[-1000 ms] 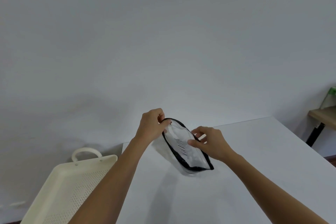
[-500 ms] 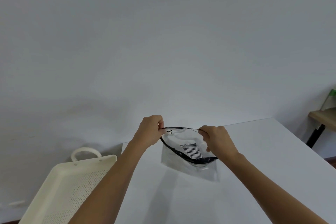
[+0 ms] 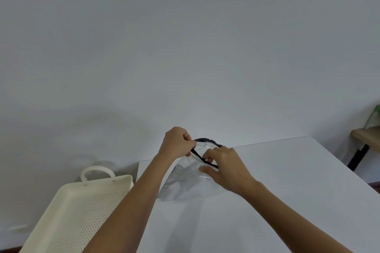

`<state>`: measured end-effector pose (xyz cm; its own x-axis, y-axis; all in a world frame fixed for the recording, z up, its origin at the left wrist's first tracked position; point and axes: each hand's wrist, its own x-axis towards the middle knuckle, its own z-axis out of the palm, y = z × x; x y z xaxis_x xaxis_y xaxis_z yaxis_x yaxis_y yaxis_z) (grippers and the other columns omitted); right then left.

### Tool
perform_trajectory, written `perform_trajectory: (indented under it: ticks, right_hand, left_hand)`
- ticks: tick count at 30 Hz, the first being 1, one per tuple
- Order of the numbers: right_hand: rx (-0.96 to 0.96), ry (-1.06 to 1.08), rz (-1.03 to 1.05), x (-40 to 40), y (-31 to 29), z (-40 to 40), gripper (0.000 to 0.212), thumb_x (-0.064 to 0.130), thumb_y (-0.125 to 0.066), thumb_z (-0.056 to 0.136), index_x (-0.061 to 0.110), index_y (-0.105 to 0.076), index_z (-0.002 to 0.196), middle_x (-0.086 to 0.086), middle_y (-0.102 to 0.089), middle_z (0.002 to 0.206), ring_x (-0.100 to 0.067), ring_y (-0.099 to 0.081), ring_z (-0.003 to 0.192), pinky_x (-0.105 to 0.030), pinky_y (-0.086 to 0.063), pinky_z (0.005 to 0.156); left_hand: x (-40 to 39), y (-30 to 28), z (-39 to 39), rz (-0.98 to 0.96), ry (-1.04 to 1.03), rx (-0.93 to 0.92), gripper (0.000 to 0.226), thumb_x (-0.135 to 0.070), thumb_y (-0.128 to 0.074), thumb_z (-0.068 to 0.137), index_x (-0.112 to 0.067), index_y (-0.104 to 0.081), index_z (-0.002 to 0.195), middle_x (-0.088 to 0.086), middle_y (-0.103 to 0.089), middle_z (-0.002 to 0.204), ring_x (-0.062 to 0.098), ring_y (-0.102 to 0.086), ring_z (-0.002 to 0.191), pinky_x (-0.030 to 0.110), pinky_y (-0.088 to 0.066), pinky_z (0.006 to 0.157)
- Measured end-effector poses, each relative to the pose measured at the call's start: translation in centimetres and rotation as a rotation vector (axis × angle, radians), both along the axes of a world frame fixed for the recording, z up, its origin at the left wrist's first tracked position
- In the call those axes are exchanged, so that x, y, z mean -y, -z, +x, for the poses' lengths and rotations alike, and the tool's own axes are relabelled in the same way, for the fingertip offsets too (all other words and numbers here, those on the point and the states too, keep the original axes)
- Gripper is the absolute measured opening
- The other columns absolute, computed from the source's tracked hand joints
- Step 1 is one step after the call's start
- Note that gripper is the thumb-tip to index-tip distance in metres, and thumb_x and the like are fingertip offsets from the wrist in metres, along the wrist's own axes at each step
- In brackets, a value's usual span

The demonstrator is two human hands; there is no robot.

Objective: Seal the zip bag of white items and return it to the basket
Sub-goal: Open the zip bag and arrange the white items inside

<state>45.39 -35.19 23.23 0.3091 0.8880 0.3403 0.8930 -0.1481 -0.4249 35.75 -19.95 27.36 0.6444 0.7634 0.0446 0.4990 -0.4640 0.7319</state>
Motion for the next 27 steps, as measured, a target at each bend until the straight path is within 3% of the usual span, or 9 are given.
perform_trajectory:
  ticks: [3,5,8,10,12,15,18,22,27]
  right_hand:
    - [-0.156,0.025,0.153,-0.2,-0.3,0.6,0.010,0.015,-0.065,0.088,0.009,-0.069,0.081,0.000,-0.070,0.076,-0.017,-0.062,0.073,-0.036,-0.049,0.074]
    - [-0.278,0.067,0.239,-0.1,-0.6,1.2,0.011,0.010,-0.065,0.087,0.011,-0.067,0.076,-0.001,-0.066,0.068,-0.016,-0.058,0.065,-0.031,-0.049,0.067]
    - [-0.409,0.101,0.299,0.1,-1.3,2.4,0.014,0.009,-0.063,0.089,0.014,-0.065,0.075,-0.009,-0.065,0.067,-0.014,-0.052,0.057,-0.019,-0.041,0.057]
    - [-0.451,0.116,0.299,0.2,-1.7,3.1,0.019,0.010,-0.059,0.091,0.017,-0.063,0.073,-0.006,-0.066,0.066,-0.004,-0.045,0.049,-0.011,-0.035,0.051]
    - [-0.447,0.152,0.292,0.0,-2.0,3.6,0.022,0.014,-0.055,0.094,0.021,-0.061,0.074,-0.002,-0.068,0.068,-0.001,-0.047,0.049,-0.011,-0.035,0.050]
    - [-0.473,0.180,0.312,-0.6,-2.7,3.7,0.006,0.030,-0.064,0.090,0.025,-0.061,0.090,0.006,-0.065,0.067,0.002,-0.053,0.055,-0.008,-0.039,0.053]
    - [-0.529,0.180,0.308,-1.2,-3.6,3.8,0.034,0.033,-0.077,0.078,0.027,-0.060,0.107,0.004,-0.069,0.074,-0.002,-0.061,0.062,-0.005,-0.043,0.059]
    - [-0.599,0.234,0.351,-1.2,-4.6,4.7,0.022,0.018,-0.083,0.071,0.016,-0.072,0.090,0.000,-0.070,0.066,-0.010,-0.065,0.061,-0.014,-0.050,0.063]
    - [-0.745,0.213,0.331,-0.1,-5.9,6.2,0.016,0.007,-0.087,0.066,0.005,-0.073,0.073,-0.010,-0.070,0.055,-0.013,-0.067,0.048,-0.019,-0.054,0.051]
  left_hand:
    - [-0.3,0.5,-0.8,-0.053,0.055,0.186,0.018,-0.034,-0.074,0.079,-0.018,-0.066,0.075,-0.011,-0.065,0.056,0.003,-0.059,0.053,0.017,-0.046,0.056]
    - [-0.6,1.6,-2.2,-0.097,0.131,0.300,0.032,-0.052,-0.074,0.074,-0.028,-0.064,0.093,-0.016,-0.067,0.082,0.001,-0.060,0.074,0.015,-0.045,0.069]
    - [-0.6,4.7,-4.1,-0.069,0.232,0.135,0.068,-0.059,-0.080,0.062,-0.031,-0.056,0.120,-0.015,-0.062,0.115,-0.002,-0.057,0.105,0.018,-0.046,0.086]
    - [-0.5,6.7,-4.4,-0.049,0.202,0.095,0.045,-0.044,-0.081,0.072,-0.018,-0.068,0.106,-0.004,-0.071,0.097,0.008,-0.063,0.087,0.038,-0.051,0.084]
    - [0.0,7.7,-4.2,-0.017,0.154,0.156,0.023,-0.032,-0.076,0.081,-0.009,-0.073,0.083,0.008,-0.073,0.075,0.019,-0.064,0.067,0.046,-0.053,0.076]
    - [0.9,7.9,-3.6,0.111,0.133,0.219,0.025,-0.031,-0.072,0.084,-0.012,-0.067,0.068,-0.001,-0.069,0.062,0.014,-0.062,0.059,0.034,-0.050,0.062]
    - [2.0,7.9,-3.1,0.216,0.145,0.210,0.029,-0.033,-0.069,0.085,-0.017,-0.059,0.064,-0.006,-0.059,0.055,0.005,-0.048,0.051,0.024,-0.037,0.053]
    - [2.0,8.6,-3.2,0.230,0.144,0.231,0.030,-0.032,-0.067,0.086,-0.017,-0.056,0.063,-0.005,-0.056,0.054,0.009,-0.045,0.052,0.030,-0.037,0.054]
    - [1.2,9.6,-3.8,0.197,0.115,0.286,0.031,-0.031,-0.067,0.087,-0.018,-0.053,0.063,-0.007,-0.050,0.053,0.006,-0.040,0.053,0.027,-0.035,0.055]
